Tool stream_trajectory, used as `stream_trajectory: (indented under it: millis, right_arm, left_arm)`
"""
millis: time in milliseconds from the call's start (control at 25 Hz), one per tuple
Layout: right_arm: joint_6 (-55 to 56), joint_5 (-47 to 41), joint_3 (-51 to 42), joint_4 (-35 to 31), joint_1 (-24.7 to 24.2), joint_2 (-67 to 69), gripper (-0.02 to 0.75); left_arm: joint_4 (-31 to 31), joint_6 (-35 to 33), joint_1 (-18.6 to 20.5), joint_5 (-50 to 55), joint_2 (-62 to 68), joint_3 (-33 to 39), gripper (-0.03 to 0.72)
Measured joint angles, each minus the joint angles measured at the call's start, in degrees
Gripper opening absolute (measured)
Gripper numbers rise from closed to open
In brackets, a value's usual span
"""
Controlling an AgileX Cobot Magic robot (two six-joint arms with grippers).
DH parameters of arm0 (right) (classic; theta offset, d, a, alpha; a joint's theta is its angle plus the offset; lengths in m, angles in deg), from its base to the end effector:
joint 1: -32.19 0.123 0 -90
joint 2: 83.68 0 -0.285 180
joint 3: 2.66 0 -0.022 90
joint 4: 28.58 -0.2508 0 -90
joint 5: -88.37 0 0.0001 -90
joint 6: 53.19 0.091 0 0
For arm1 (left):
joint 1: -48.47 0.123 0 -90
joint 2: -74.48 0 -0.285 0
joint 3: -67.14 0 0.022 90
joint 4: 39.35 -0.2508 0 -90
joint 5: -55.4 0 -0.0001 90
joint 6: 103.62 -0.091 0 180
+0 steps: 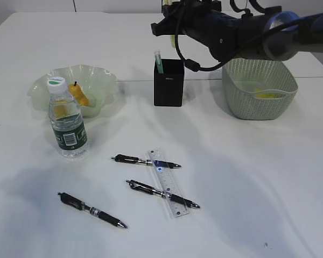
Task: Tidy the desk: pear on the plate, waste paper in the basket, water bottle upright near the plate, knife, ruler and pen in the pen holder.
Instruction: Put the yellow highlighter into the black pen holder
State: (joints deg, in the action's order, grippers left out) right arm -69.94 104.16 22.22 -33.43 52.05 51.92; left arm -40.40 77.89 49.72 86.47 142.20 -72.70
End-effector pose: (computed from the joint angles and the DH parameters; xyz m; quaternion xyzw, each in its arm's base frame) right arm 0.5054 0.1803 0.2462 -0.1954 0.7108 0.0374 0.6747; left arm 0.1970 0.0052 0.2620 -0.0169 0.9363 0.0064 0.3506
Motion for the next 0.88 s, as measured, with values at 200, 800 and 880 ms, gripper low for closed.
stream_trajectory:
  millis: [200,800,880]
  right_arm:
    - [0.91,0.31,0.72,-1.56,-0.59,1.91,0.125]
    - [4.58,1.40,4.89,-1.91,-0.68,8.41,0.125]
    - [4.70,1.00,5.63,-1.91,-0.68,9.38,0.125]
  left_arm:
    - [0.00,0.00,0.00,0.00,0.00,0.00,0.402]
    - [0.00,0.00,0.00,0.00,0.00,0.00,0.402]
    - [0.00,0.00,0.00,0.00,0.00,0.00,0.402]
